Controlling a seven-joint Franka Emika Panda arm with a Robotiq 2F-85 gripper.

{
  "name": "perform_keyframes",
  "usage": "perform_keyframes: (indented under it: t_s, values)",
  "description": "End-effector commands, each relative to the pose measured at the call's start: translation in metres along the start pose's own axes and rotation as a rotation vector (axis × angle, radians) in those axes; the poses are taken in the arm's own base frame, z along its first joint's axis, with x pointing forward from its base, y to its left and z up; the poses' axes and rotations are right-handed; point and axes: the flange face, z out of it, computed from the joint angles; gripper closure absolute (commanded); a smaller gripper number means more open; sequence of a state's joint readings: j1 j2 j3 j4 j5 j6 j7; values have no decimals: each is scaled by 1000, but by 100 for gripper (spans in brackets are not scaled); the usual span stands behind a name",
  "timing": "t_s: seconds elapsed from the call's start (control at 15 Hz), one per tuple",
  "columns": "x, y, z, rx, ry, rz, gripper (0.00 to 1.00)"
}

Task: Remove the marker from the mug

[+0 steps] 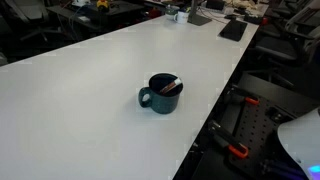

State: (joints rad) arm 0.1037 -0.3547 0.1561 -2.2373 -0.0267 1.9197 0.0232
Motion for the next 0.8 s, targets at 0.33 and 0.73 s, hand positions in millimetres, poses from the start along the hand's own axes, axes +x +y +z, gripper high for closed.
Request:
perform_keyframes:
  t_s: [0.33, 0.73]
  values:
    - [0, 0, -1, 0, 0, 0, 0]
    - [5, 2, 26, 19, -86, -29, 0]
